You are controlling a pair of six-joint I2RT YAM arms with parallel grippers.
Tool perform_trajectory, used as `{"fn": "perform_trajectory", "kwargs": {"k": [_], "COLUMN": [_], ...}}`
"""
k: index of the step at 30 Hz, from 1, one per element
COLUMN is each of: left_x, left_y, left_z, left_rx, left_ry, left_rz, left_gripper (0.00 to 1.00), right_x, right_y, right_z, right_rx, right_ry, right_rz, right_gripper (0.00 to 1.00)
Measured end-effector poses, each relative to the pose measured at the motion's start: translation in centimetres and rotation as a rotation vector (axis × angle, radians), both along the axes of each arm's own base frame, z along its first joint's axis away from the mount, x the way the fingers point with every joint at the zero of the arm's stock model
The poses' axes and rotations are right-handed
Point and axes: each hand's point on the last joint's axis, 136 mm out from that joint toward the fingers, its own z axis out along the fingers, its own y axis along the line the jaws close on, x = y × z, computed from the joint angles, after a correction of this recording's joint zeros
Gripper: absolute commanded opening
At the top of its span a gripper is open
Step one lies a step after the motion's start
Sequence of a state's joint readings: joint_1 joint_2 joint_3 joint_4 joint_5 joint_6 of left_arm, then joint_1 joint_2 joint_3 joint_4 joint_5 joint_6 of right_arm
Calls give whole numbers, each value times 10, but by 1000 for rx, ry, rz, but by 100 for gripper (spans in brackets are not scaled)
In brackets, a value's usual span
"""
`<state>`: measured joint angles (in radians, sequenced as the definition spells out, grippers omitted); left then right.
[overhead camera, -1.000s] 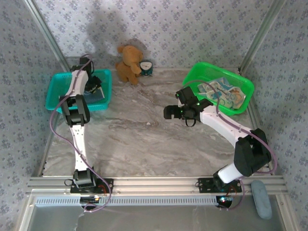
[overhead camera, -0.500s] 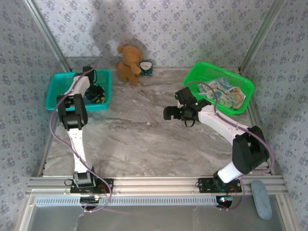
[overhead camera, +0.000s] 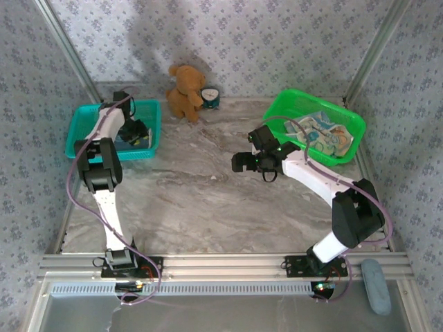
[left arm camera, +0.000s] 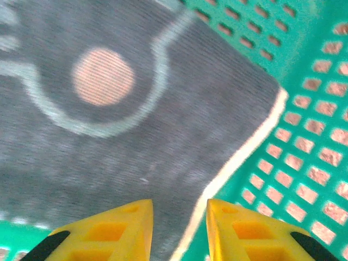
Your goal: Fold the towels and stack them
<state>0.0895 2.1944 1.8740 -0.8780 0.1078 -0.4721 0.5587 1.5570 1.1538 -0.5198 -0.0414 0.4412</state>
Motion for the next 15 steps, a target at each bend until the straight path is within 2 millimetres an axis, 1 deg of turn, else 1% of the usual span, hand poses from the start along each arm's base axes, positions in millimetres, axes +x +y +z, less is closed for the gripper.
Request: {"fn": "perform_trajectory", "kwargs": {"k": [5, 6, 9, 12, 15], "left_x": [-4, -4, 0, 16, 26], "left_y": [43, 53, 73, 84, 85], "left_z": [1, 2, 9, 12, 0], "left_rx": [30, 42, 67, 92, 92], "left_ry": [1, -1, -15, -44, -38], "left_rz": [84, 103, 136, 138, 125], "left_gripper": [28, 28, 29, 29, 29], "right_x": [-1, -1, -2, -2, 2], "right_y": [1, 1, 0, -1, -4], "right_z": [0, 0, -1, -1, 4], "right_rx": [2, 4, 3, 1, -2], "right_ry": [3, 5, 10, 15, 17], "right_rz": [2, 1, 1, -1, -14], "right_gripper": [100, 100, 100, 100, 100]}}
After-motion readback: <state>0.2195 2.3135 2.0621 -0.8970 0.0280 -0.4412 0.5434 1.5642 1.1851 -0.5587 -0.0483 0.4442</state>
